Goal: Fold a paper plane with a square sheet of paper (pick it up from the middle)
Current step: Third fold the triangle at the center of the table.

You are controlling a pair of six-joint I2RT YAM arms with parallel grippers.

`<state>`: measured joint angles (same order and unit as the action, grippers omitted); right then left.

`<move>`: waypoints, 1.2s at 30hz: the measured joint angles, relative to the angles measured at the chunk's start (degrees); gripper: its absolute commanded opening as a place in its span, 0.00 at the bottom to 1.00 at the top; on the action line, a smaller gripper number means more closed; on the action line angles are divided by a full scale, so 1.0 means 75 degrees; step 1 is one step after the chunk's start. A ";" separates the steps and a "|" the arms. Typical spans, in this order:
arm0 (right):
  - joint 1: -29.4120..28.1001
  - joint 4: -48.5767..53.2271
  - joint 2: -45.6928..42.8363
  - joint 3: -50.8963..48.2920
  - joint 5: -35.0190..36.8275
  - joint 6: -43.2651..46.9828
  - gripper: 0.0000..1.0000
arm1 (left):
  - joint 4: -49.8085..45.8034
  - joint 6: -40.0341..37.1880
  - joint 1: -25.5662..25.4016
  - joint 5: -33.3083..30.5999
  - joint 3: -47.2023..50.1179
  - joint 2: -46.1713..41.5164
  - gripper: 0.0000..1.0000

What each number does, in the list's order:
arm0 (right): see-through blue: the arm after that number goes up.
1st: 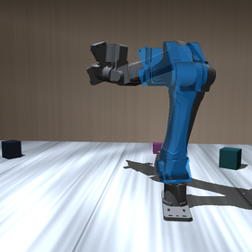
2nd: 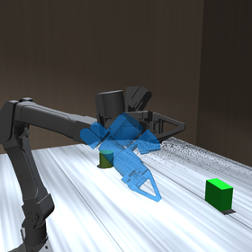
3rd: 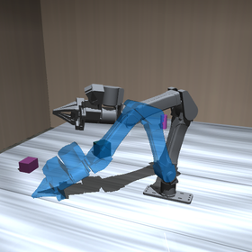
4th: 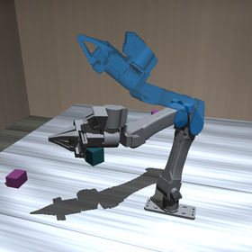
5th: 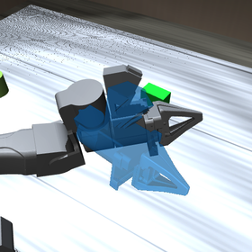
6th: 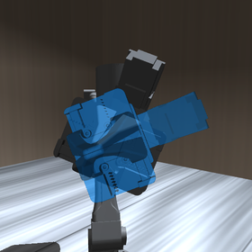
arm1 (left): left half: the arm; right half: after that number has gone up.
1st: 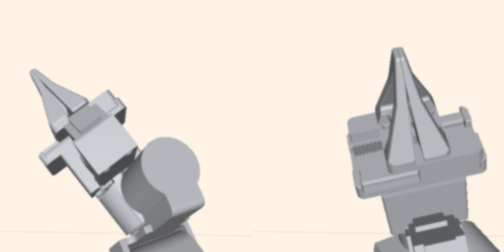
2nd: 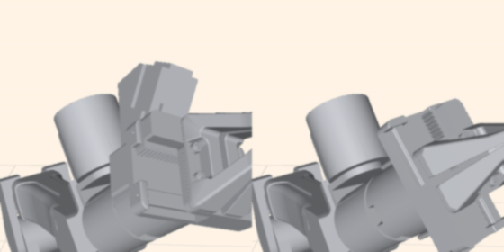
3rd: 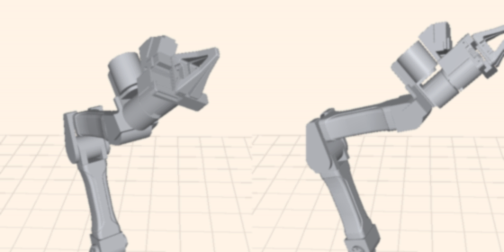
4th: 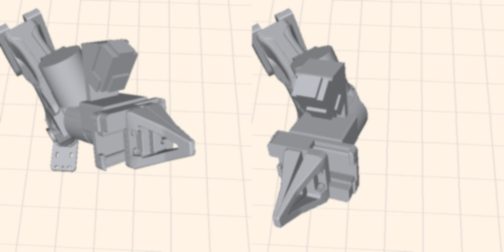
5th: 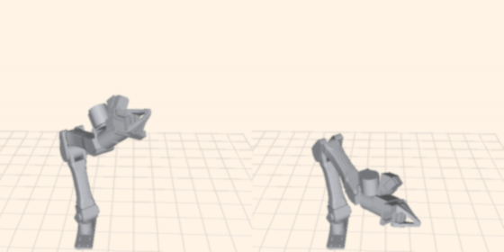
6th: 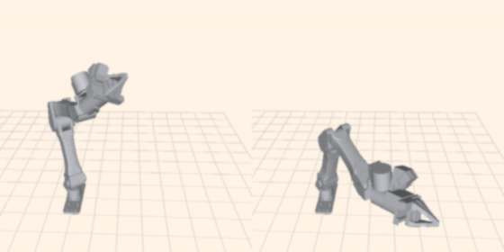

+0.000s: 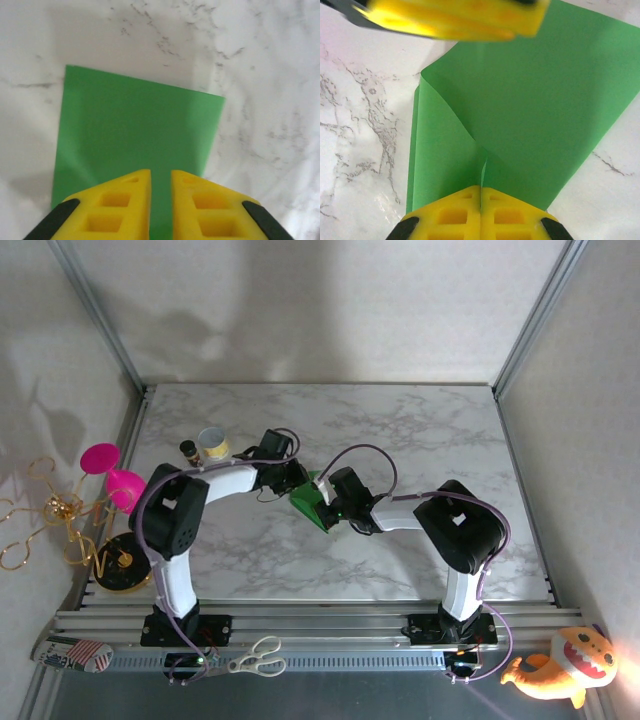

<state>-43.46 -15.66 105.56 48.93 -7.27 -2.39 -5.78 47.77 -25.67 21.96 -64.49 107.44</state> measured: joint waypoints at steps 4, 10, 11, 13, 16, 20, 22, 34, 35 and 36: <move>0.0000 0.0003 0.0012 0.0015 0.0000 0.0000 0.06 | 0.0373 0.0513 0.0058 -0.0079 0.0790 -0.0886 0.20; 0.0000 0.0003 0.0020 0.0026 0.0000 0.0000 0.06 | 0.1201 0.1451 0.0009 0.0122 0.1880 -0.1475 0.17; 0.0000 0.0003 0.0023 0.0029 0.0000 0.0000 0.06 | 0.1309 0.1577 -0.0038 0.0160 0.1976 -0.1478 0.16; 0.0000 0.0003 0.0029 0.0035 0.0000 0.0000 0.06 | 0.1454 0.1804 -0.0181 0.0242 0.2104 -0.1478 0.13; 0.0000 0.0003 0.0029 0.0035 -0.0003 0.0003 0.06 | 0.1667 0.2046 -0.0391 0.0332 0.2139 -0.1466 0.11; 0.0000 0.0006 0.0050 0.0064 -0.0009 0.0003 0.06 | 0.2005 0.2264 -0.0519 0.0364 0.2171 -0.1416 0.09; 0.0000 0.0006 0.0058 0.0079 -0.0009 0.0003 0.06 | 0.2142 0.2328 -0.0525 0.0364 0.2171 -0.1288 0.09; 0.0000 0.0006 0.0114 0.0143 -0.0029 0.0003 0.07 | 0.2349 0.2436 -0.0580 0.0356 0.2232 -0.0784 0.07; 0.0000 0.0006 0.0117 0.0143 -0.0029 0.0003 0.07 | 0.2349 0.2436 -0.0580 0.0353 0.2261 -0.0775 0.07; 0.0000 0.0006 0.0117 0.0143 -0.0029 0.0003 0.07 | 0.2349 0.2436 -0.0580 0.0350 0.2285 -0.0764 0.07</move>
<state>-43.46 -15.62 106.43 50.00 -7.49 -2.37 11.84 66.04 -30.02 24.58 -47.35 101.71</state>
